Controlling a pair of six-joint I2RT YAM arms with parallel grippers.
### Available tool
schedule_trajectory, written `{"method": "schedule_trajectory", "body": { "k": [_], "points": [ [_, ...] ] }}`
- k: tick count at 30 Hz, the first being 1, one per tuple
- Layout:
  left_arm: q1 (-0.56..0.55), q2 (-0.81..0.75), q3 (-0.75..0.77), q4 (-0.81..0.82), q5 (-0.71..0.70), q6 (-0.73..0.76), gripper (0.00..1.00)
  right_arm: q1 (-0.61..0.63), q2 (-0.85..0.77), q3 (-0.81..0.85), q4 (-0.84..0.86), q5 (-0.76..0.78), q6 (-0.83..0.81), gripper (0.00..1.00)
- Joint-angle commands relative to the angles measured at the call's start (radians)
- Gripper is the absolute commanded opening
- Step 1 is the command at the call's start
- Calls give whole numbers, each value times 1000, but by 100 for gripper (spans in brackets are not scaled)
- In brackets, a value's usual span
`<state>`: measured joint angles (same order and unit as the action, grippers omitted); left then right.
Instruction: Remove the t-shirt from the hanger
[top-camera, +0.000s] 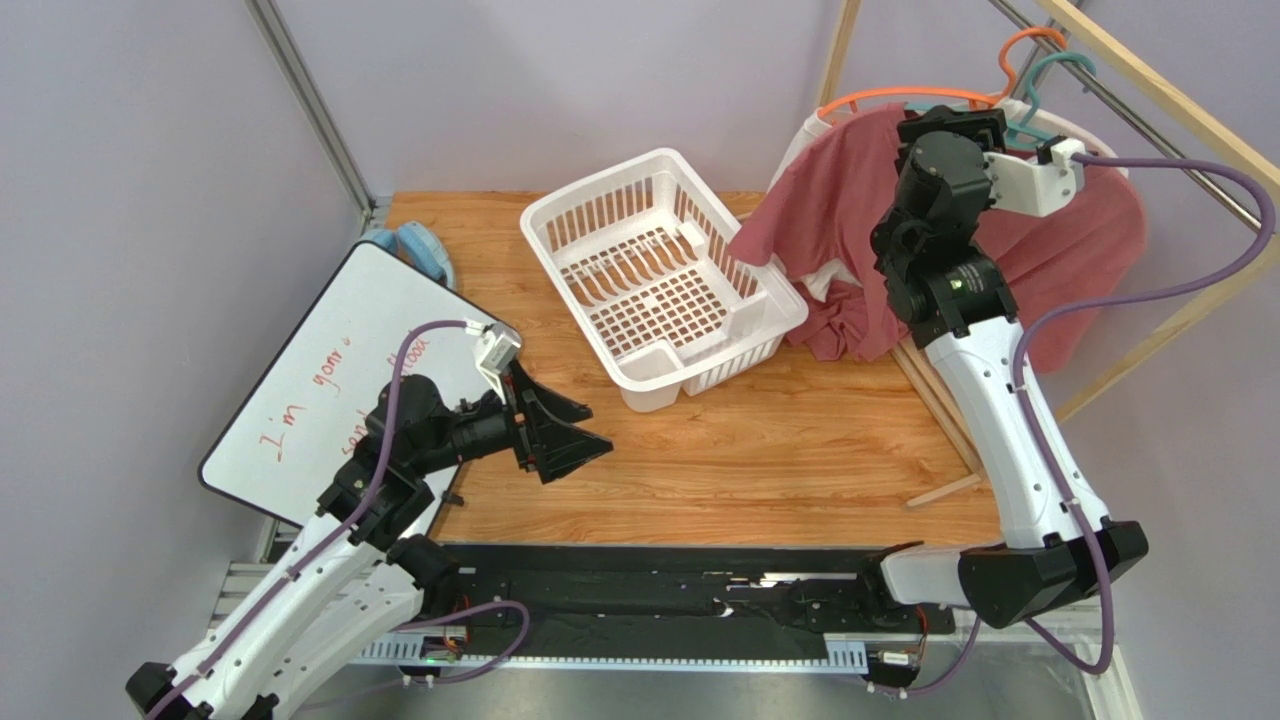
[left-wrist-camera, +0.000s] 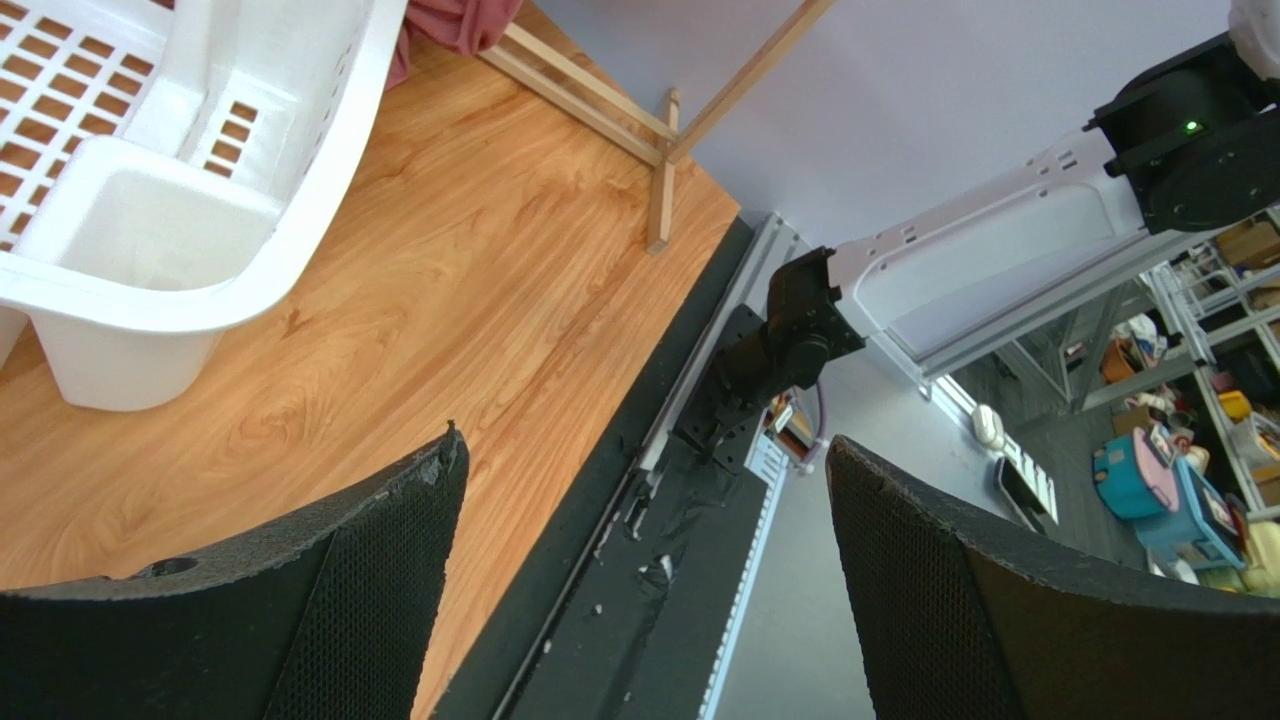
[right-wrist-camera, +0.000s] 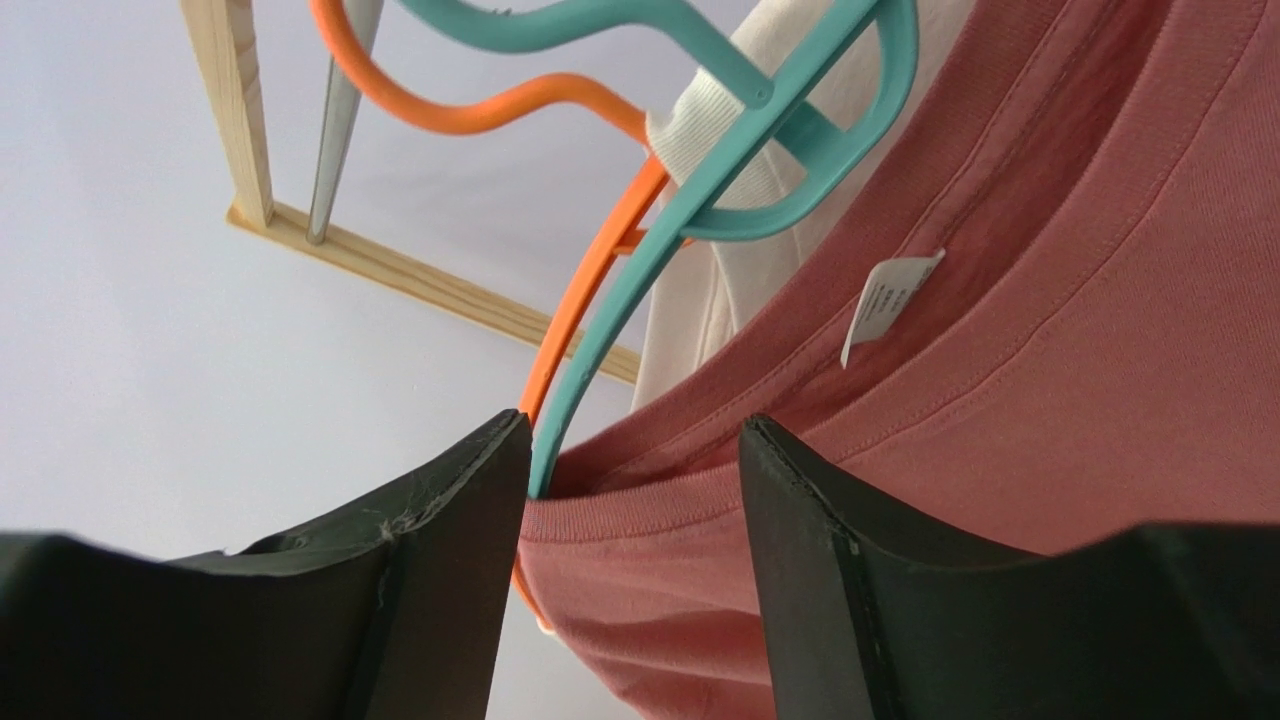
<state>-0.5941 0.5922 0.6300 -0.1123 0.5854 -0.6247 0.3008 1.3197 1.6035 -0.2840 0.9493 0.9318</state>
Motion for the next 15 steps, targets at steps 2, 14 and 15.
{"method": "schedule_trajectory", "body": {
  "k": [2, 14, 15],
  "points": [
    [0, 12, 42, -21, 7, 28, 92, -51, 27, 4, 68, 31, 113, 56],
    [0, 35, 71, -33, -4, 11, 90, -103, 44, -28, 83, -43, 203, 29],
    [0, 37, 71, -33, -4, 10, 90, -103, 39, -33, 86, -52, 209, 25]
  ]
}}
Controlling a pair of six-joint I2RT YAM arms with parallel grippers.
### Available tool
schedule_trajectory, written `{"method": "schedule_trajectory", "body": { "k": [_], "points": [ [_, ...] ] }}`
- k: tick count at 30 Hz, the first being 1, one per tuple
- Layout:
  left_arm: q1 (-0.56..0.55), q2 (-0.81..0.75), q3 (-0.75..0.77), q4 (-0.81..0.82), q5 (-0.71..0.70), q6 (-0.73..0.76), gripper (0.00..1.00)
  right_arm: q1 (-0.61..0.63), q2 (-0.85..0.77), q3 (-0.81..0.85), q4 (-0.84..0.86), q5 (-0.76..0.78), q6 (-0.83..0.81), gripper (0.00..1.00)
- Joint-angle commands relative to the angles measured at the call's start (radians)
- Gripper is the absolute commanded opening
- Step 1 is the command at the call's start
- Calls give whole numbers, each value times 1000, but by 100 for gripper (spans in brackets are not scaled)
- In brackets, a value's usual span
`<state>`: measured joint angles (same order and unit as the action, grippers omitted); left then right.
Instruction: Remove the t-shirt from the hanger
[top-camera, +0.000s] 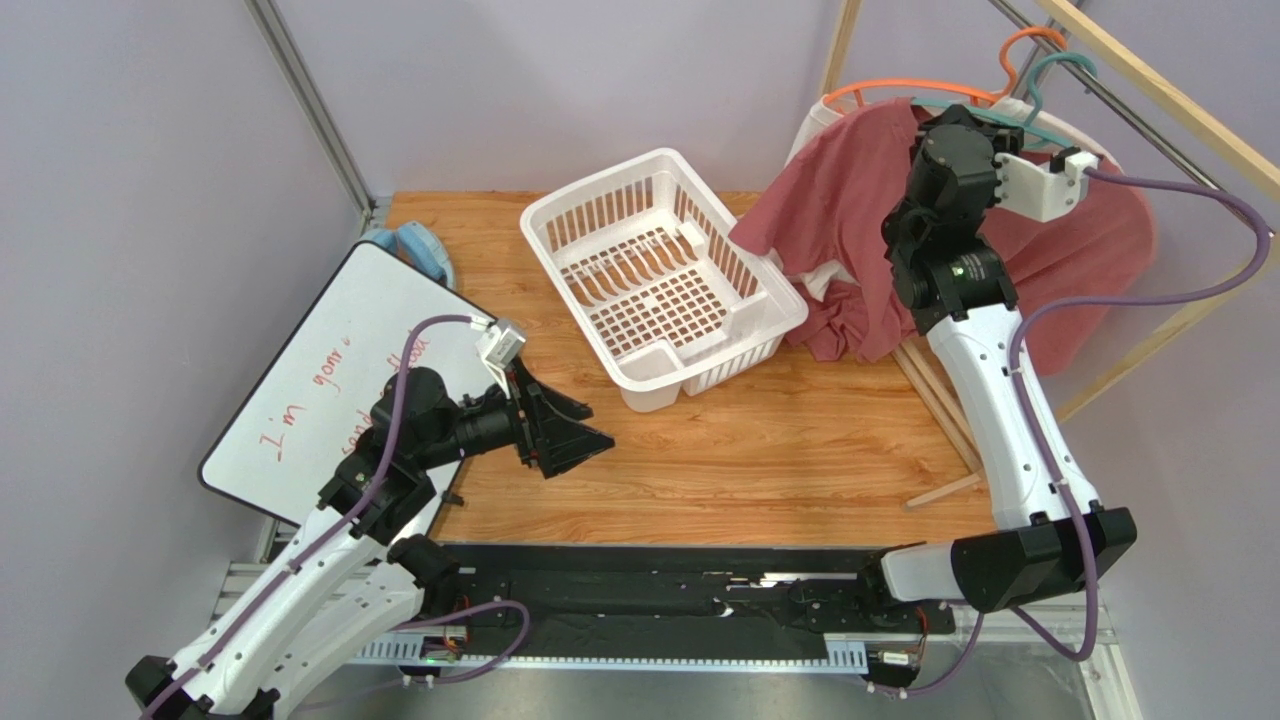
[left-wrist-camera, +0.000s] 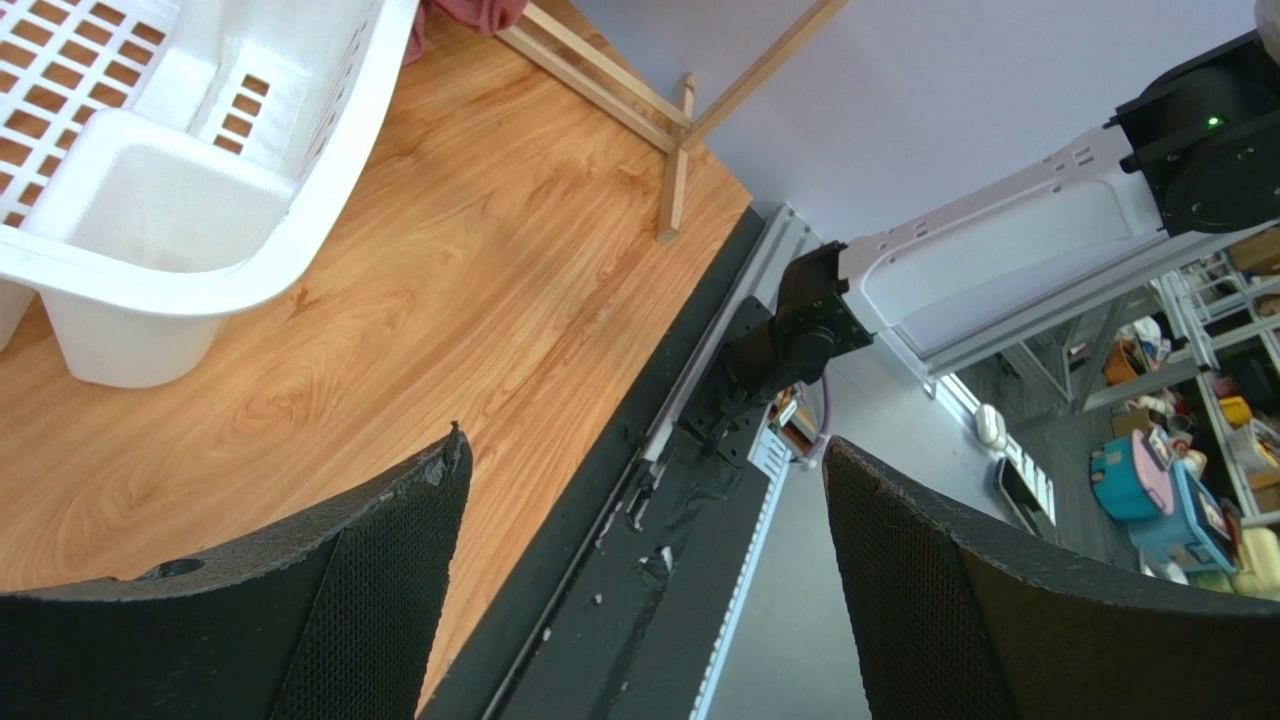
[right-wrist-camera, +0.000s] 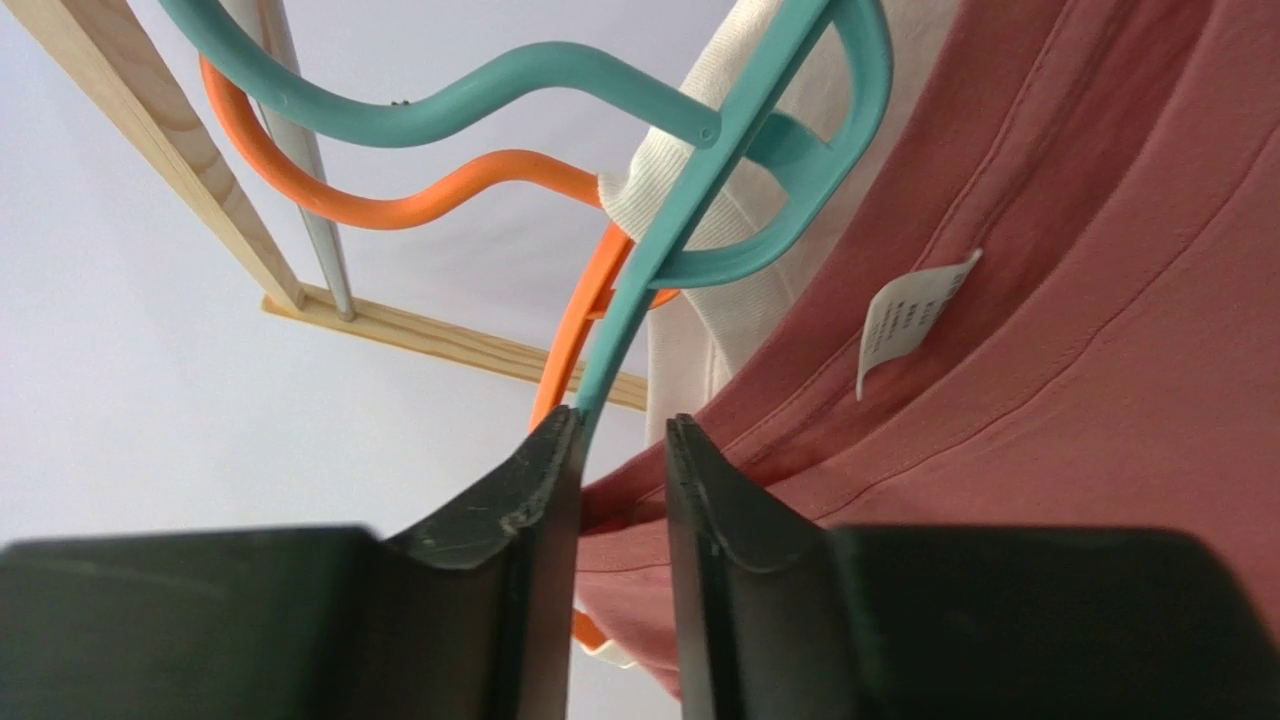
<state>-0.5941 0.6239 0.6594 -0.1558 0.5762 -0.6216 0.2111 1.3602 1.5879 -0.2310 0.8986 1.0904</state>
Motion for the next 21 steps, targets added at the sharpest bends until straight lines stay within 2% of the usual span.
{"method": "schedule_trajectory", "body": {
  "k": [1, 7, 10, 21],
  "points": [
    [0, 7, 40, 12, -1, 5, 90, -15, -7, -23, 36, -13, 60, 21],
    [0, 8, 60, -14, -16, 14, 90, -13, -18, -17, 50, -61, 40, 10],
    [0, 10, 68, -19, -26, 17, 90, -13, -35, -20, 74, -101, 23, 1],
    [0, 14, 78, -25, -26, 13, 90, -13, -87, -54, 160, -199, -43, 0]
  ]
}}
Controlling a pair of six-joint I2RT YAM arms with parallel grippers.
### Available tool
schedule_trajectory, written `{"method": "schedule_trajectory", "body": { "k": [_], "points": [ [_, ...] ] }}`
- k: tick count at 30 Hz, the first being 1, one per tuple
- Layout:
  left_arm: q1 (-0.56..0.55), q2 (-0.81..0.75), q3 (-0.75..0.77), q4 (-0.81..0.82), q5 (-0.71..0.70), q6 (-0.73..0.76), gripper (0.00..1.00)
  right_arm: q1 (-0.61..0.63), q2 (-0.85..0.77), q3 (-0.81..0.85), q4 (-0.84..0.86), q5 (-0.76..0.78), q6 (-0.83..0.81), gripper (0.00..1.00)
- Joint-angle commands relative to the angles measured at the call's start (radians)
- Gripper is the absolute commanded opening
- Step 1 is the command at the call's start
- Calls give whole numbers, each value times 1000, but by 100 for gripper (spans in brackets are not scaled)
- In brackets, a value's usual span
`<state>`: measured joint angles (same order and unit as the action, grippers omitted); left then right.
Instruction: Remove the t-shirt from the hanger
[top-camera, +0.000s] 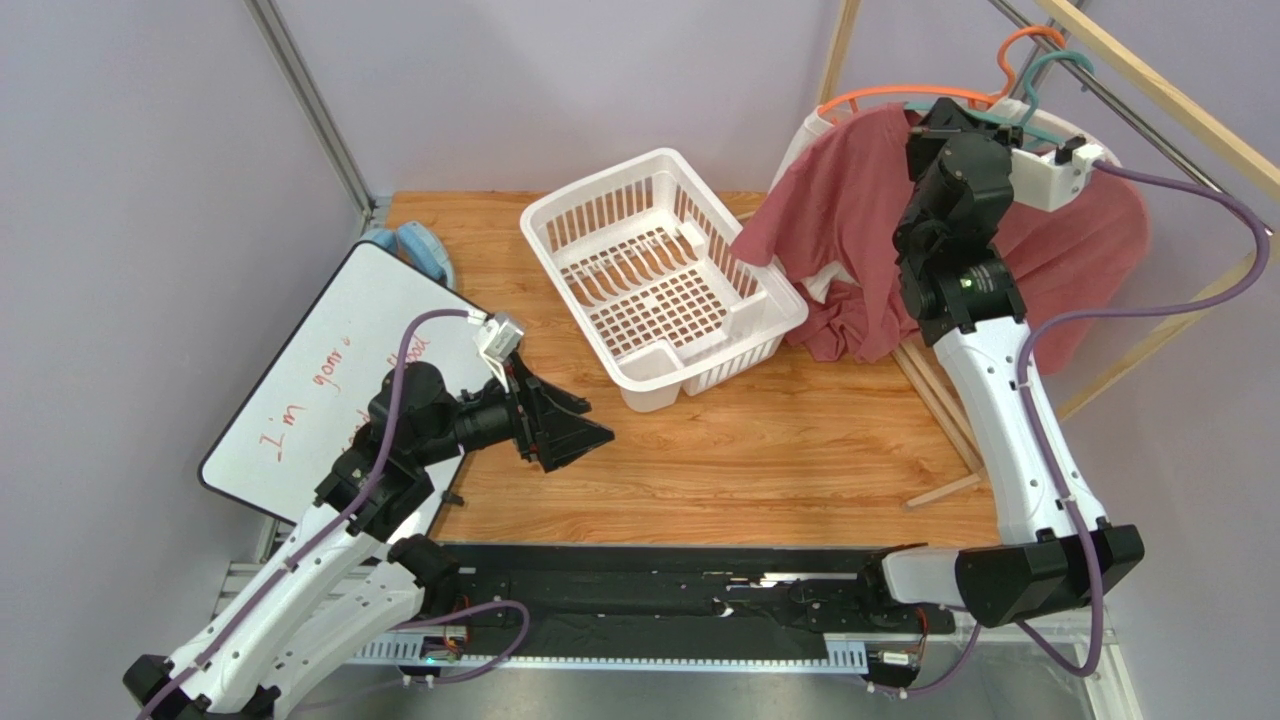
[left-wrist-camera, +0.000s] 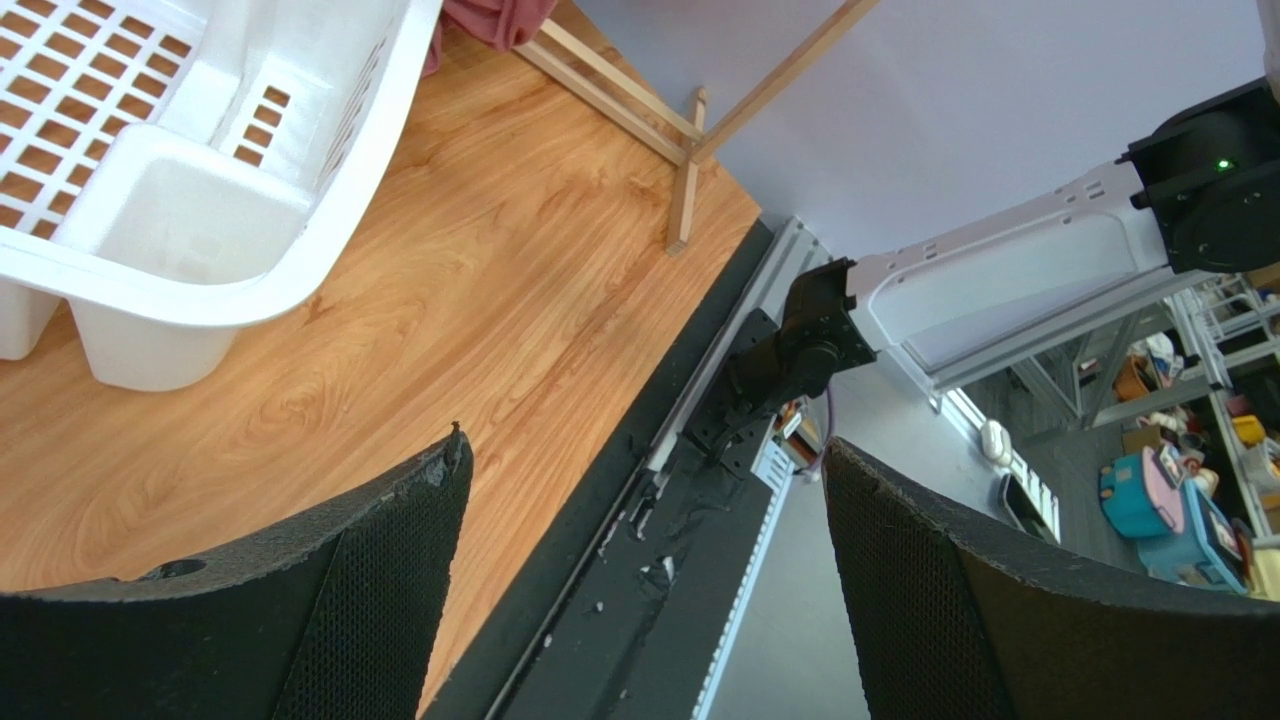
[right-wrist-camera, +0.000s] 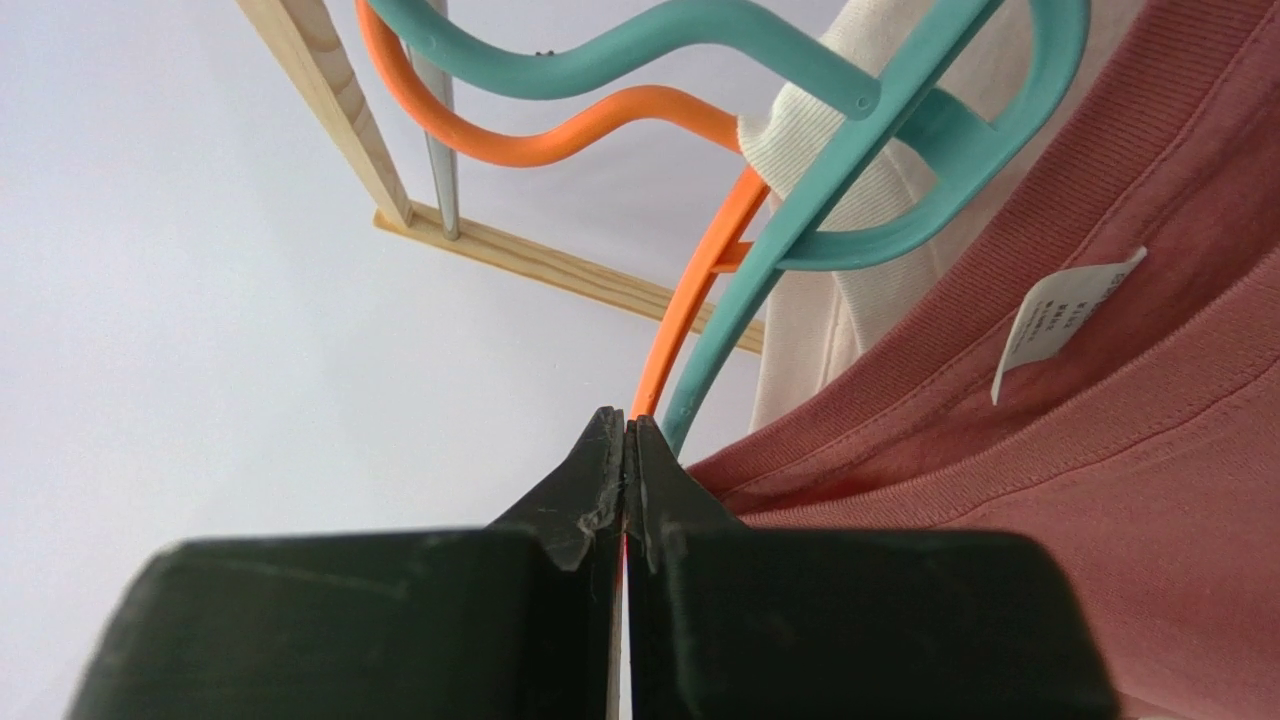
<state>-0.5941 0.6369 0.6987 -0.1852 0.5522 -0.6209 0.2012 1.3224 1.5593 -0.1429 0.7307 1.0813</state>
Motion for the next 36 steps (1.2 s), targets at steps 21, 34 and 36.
{"method": "schedule_trajectory", "body": {
  "k": [21, 34, 36],
  "points": [
    [0, 15, 51, 52, -3, 42, 88, -98, -97, -30, -66, -249, 2, 69],
    [-21, 1, 50, 50, -23, 35, 88, -129, 0, -39, 63, -381, 158, 53],
    [-24, 3, 47, 52, -29, 39, 88, -131, -2, -51, 66, -370, 172, 44]
  ]
}}
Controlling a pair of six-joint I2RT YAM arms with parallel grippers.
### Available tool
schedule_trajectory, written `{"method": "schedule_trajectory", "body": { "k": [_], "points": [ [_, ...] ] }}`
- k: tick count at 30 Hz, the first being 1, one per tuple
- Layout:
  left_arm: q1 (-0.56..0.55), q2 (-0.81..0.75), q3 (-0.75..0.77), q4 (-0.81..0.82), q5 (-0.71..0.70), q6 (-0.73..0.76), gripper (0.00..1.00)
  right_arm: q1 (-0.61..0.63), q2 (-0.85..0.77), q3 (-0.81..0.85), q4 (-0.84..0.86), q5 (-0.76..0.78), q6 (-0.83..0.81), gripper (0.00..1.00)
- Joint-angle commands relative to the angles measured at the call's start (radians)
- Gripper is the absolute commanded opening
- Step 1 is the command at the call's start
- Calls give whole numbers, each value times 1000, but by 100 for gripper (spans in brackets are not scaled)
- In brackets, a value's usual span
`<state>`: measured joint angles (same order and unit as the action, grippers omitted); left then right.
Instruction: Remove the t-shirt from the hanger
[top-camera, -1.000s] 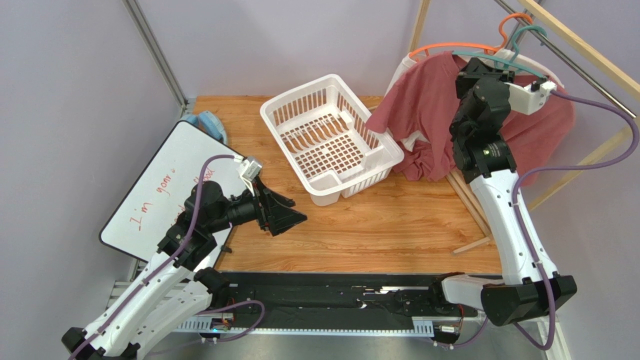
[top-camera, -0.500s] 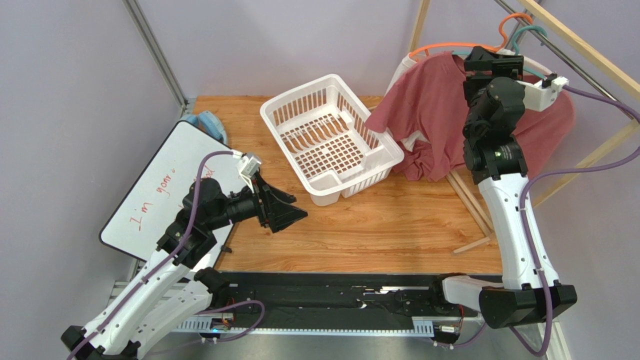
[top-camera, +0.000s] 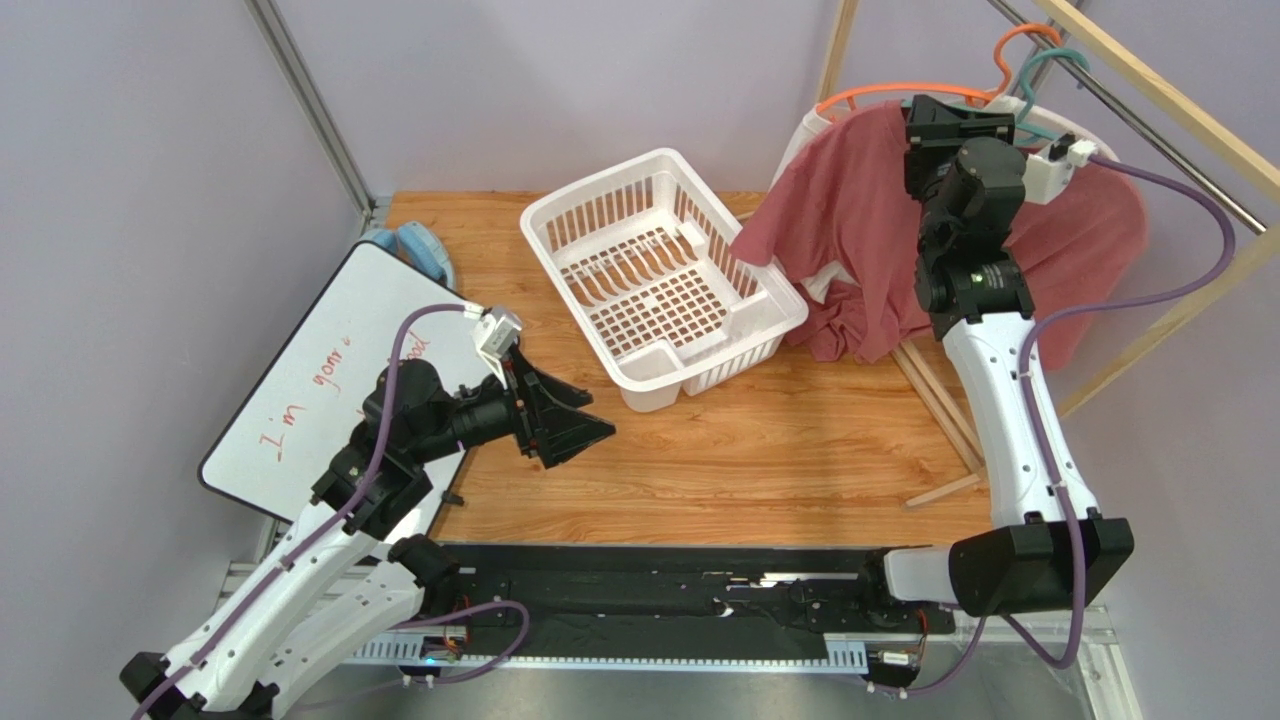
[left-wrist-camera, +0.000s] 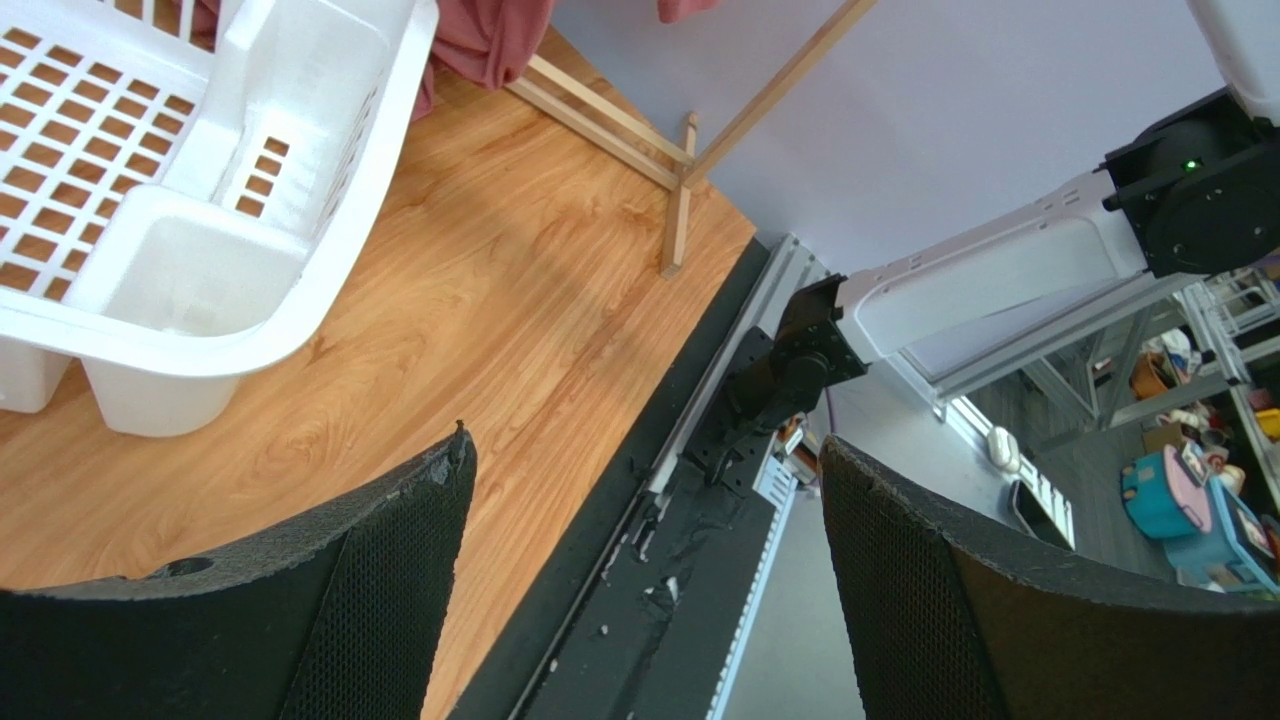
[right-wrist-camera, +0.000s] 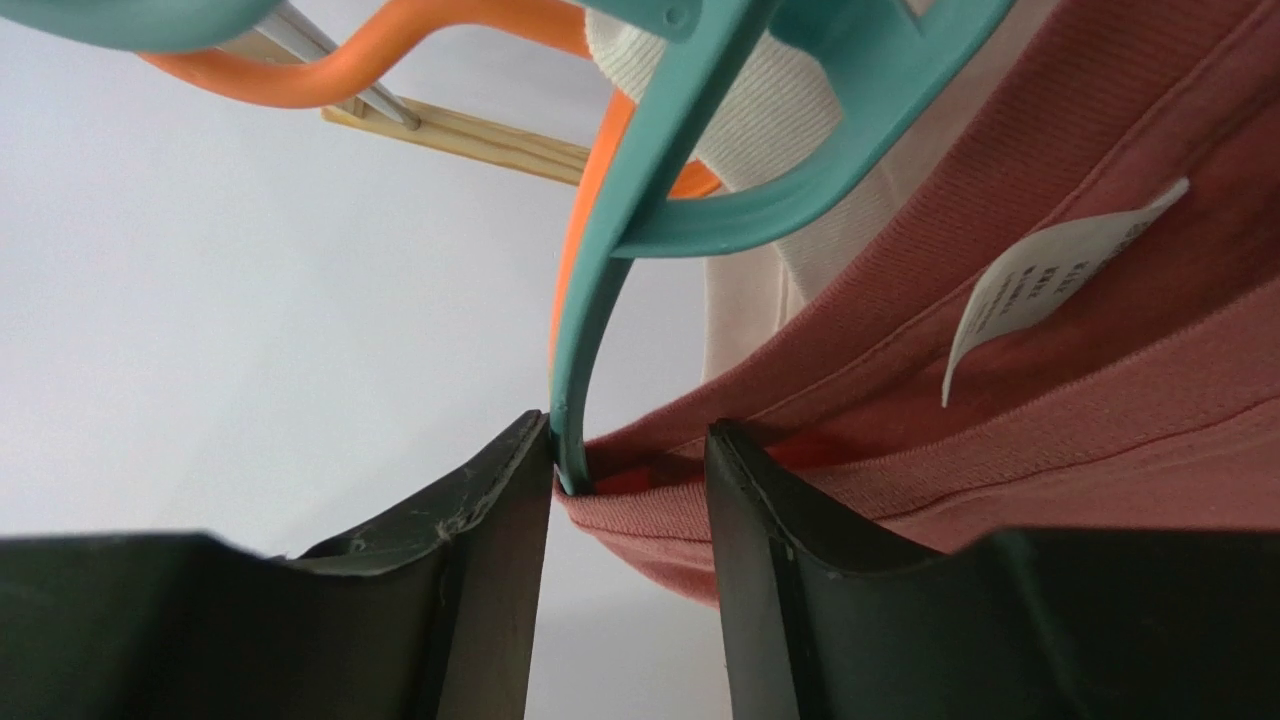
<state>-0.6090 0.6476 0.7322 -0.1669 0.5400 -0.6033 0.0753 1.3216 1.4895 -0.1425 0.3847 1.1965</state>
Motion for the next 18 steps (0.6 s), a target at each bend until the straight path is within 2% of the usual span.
{"method": "schedule_trajectory", "body": {
  "k": [1, 2, 3, 8, 18],
  "points": [
    [-9, -6, 18, 27, -15, 23, 88, -3, -11, 12, 67, -21, 63, 38],
    [-9, -6, 19, 26, -15, 25, 88, -3, -18, -1, 75, -17, 66, 34],
    [-12, -5, 21, 26, -14, 25, 88, -3, -24, -6, 73, -7, 63, 33],
    [-11, -2, 19, 27, -14, 23, 88, -3, -65, -29, 66, 31, 45, 36],
    [-11, 10, 19, 37, -12, 22, 88, -5, -55, -6, 78, 86, 20, 34]
  ]
}}
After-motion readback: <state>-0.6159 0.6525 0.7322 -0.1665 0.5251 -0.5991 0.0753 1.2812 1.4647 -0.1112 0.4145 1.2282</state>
